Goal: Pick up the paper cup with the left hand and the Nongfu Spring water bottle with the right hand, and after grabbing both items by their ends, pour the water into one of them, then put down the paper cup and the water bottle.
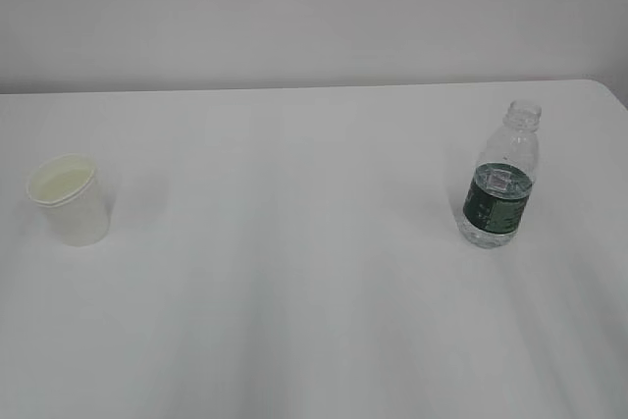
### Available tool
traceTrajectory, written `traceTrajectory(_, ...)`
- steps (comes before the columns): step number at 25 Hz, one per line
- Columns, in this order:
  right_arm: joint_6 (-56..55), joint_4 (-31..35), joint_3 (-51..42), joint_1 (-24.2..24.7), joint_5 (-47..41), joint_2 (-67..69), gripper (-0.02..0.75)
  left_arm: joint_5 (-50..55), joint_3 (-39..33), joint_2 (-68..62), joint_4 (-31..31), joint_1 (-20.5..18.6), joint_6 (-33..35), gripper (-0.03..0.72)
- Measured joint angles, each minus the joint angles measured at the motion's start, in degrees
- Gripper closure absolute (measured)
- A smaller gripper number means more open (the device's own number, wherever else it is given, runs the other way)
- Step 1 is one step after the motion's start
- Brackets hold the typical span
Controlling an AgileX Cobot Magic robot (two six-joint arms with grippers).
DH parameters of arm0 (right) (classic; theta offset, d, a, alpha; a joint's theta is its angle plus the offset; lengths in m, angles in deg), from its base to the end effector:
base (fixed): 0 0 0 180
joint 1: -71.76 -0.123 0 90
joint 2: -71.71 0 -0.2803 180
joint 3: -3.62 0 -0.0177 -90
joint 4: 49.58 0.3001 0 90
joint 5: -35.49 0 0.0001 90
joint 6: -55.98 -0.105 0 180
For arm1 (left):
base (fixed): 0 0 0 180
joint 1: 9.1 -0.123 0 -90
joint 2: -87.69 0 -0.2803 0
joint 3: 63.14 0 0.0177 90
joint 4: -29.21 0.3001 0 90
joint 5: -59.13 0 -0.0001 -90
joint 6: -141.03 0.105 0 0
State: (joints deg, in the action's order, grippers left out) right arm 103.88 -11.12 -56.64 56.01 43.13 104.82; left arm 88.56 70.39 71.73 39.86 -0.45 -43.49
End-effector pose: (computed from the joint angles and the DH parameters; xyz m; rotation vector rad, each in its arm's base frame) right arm 0.1663 0.0379 0.2809 -0.2710 1.5009 0.0213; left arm 0.0932 -0.0045 0.3519 0.1162 1.5916 0.0200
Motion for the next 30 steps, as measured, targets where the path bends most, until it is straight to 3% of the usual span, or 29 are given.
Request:
traceTrajectory(12, 8.3, 2.9, 0.0, 0.0, -0.8, -1.0, 0.144, 10.3, 0.3, 3.2, -2.8, 0.0, 0.0, 0.142)
traceTrajectory(30, 9.0, 5.6, 0.0, 0.0, -1.2, -3.7, 0.145, 21.8, 0.3, 3.2, -4.2, 0.0, 0.0, 0.153)
